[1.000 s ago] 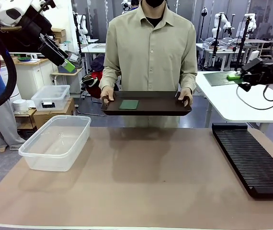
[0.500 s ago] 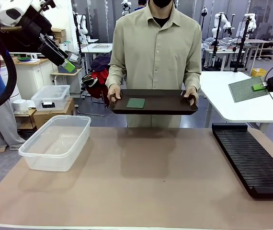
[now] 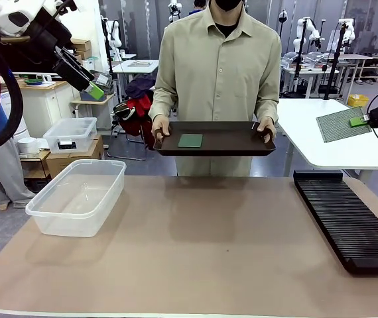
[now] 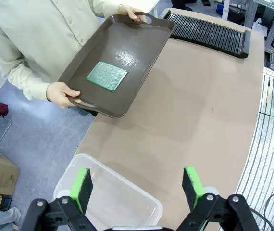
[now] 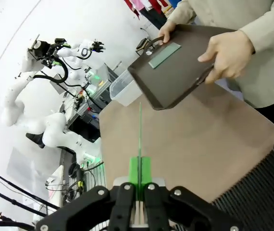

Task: Sort PCBs into racks and boxes based on the side picked up.
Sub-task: If the short side of the Blank PCB is picked up, insert it into the PCB Rack ; if the long side is picked up, place it in the Organizing box.

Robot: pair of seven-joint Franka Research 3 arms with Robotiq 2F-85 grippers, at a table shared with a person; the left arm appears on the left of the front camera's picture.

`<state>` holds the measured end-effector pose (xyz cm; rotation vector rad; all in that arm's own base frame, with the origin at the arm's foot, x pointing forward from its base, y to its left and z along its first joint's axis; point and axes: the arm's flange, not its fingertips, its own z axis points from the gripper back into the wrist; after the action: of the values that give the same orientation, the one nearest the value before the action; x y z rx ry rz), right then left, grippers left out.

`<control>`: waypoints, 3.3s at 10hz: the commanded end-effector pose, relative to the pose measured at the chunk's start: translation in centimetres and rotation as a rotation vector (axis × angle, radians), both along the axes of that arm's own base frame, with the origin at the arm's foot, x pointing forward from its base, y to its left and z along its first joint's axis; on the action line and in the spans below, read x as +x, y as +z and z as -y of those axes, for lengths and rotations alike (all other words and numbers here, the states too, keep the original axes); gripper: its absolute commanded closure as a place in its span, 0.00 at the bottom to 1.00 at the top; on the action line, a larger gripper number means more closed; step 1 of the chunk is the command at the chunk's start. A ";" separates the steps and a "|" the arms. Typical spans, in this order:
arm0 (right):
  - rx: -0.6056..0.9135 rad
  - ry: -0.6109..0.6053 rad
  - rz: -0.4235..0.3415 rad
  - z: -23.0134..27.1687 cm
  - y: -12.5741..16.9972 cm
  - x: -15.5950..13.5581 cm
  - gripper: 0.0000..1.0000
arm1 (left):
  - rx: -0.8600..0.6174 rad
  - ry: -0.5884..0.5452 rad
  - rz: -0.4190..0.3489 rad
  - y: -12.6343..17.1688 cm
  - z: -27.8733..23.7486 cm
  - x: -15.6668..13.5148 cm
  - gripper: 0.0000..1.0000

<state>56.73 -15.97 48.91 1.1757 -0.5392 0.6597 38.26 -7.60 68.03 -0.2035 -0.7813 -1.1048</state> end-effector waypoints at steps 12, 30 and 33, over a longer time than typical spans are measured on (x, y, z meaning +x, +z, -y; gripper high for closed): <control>-0.273 0.394 0.642 2.7 -8.7 3.2 0.98 | 0.008 0.006 -0.001 -0.1 0.0 0.0 0.00; -0.432 0.491 0.869 2.2 -15.5 5.9 0.98 | 0.008 0.006 -0.001 -0.1 0.0 0.0 0.00; -0.419 0.511 0.902 2.2 -16.3 5.5 0.98 | 0.008 0.006 -0.001 -0.1 0.0 0.0 0.00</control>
<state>62.33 -18.20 33.53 0.5864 -0.8048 1.6390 38.26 -7.60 68.03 -0.2035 -0.7814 -1.1049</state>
